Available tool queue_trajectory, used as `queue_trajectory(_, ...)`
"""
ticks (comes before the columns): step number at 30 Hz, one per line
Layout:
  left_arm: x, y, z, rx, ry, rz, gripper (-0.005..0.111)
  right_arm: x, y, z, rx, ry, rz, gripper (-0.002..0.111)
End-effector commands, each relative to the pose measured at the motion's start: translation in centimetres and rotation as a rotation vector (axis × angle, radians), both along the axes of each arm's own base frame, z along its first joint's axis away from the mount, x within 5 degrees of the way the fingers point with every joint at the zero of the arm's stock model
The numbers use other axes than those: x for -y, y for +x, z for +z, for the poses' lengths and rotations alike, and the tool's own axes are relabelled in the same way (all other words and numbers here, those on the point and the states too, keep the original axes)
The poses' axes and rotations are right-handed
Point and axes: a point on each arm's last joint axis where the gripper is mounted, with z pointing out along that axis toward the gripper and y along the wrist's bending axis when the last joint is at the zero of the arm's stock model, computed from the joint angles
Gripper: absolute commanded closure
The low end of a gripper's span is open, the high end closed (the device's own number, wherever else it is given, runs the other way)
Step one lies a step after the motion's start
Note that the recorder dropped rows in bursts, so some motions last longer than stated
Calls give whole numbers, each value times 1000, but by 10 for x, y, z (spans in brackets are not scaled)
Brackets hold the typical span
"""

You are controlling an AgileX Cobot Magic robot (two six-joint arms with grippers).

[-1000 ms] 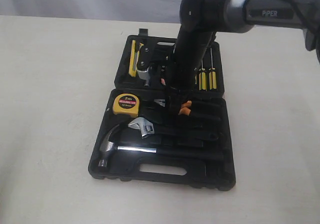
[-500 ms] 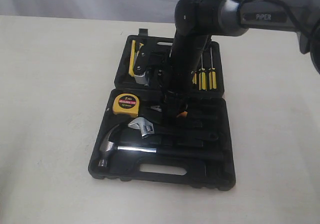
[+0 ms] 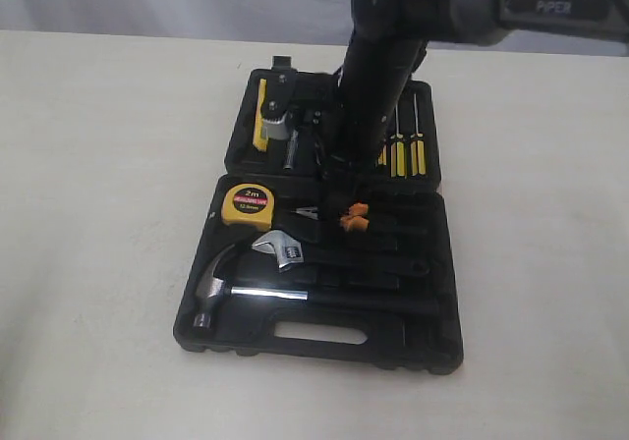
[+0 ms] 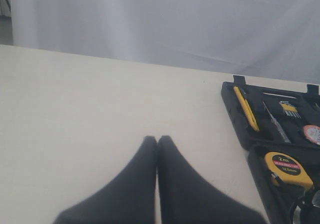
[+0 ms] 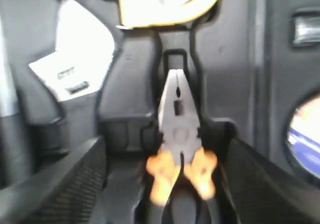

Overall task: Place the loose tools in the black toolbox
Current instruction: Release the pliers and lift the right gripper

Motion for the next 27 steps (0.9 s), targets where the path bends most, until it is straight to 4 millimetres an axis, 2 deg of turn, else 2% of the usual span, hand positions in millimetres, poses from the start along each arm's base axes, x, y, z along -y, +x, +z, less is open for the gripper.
queue_trajectory(1, 0, 0, 1, 0, -4, -6, 107, 5, -14, 50, 60, 24, 6, 43)
queue_trajectory(5, 0, 0, 1, 0, -4, -6, 107, 12, -28, 88, 98, 43, -13, 43)
queue_trajectory(7, 0, 0, 1, 0, -4, -6, 107, 16, -36, 104, 109, 51, -34, 48)
queue_trajectory(16, 0, 0, 1, 0, -2, -6, 107, 30, -64, 165, 219, 131, -204, 108)
queue_trajectory(22, 0, 0, 1, 0, -2, -6, 107, 38, -82, 194, 274, 183, -262, 108)
queue_trajectory(27, 0, 0, 1, 0, -2, -6, 107, 36, -85, 198, 267, 213, -263, 108)
